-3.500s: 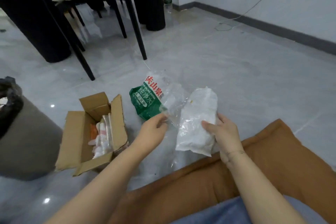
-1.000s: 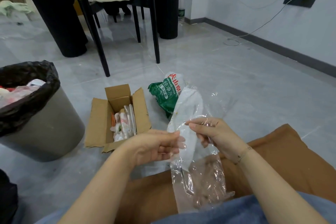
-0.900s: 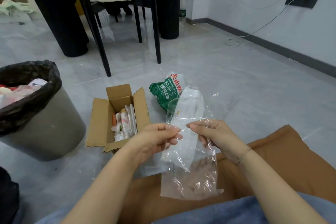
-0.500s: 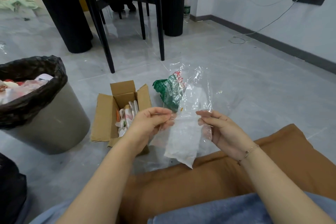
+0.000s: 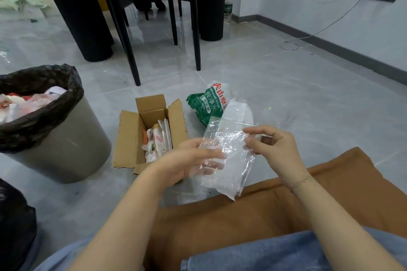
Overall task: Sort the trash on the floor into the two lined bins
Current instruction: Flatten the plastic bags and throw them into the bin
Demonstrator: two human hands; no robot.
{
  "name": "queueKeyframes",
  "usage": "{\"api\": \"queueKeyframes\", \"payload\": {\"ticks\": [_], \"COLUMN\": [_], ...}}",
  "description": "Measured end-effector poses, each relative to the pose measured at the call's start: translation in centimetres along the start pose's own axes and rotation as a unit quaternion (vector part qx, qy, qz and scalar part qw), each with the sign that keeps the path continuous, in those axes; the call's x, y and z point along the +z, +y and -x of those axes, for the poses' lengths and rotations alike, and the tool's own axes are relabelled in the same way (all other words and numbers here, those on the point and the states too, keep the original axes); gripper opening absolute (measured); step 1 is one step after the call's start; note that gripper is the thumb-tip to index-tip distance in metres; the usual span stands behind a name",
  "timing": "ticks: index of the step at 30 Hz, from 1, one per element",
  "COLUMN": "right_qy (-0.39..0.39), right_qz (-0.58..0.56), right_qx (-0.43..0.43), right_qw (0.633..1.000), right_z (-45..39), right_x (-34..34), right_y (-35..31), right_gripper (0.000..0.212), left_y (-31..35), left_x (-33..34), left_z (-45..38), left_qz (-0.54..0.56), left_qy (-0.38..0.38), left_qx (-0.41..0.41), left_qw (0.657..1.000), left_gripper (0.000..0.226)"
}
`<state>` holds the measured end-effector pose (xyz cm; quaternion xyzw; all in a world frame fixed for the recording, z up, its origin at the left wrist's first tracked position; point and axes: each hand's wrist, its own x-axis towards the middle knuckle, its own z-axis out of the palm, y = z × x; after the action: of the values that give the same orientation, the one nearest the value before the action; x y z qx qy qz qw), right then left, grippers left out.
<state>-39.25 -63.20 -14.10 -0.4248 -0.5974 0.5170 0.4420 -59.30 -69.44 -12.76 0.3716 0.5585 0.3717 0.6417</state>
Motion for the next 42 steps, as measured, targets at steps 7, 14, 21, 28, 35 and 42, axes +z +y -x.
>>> {"api": "queueKeyframes", "payload": {"ticks": [7,14,21,28,35,42], "right_qy": [-0.032,-0.049,-0.092,-0.149,-0.095,-0.047], "right_qz": [-0.118,-0.216,0.072,0.118,0.016,-0.011], "right_qx": [0.099,0.122,-0.032,-0.076,0.007,-0.011], "right_qw": [0.987,0.968,0.993,0.979,0.995,0.999], "right_z": [0.2,0.1,0.1,0.9,0.1,0.5], "right_x": [1.2,1.2,0.8,0.9,2.1,5.3], "right_y": [0.0,0.2,0.7,-0.1,-0.1,-0.7], "right_gripper": [0.054,0.011,0.039,0.039,0.024,0.029], "left_y": [-0.5,0.1,0.1,-0.4,-0.1,1.2], "left_x": [0.6,-0.1,-1.3,-0.3,-0.6,-4.8], "left_z": [-1.2,-1.2,-1.0,-1.4,0.3,1.8], "left_qz": [0.053,0.077,0.146,0.030,-0.060,-0.131], "left_qy": [0.119,0.111,0.095,0.147,0.176,0.282], "left_qx": [0.119,0.064,-0.025,0.046,0.164,0.190], "left_qw": [0.984,0.989,0.984,0.988,0.969,0.931], "left_gripper": [0.013,0.021,0.031,0.055,0.041,0.033]}}
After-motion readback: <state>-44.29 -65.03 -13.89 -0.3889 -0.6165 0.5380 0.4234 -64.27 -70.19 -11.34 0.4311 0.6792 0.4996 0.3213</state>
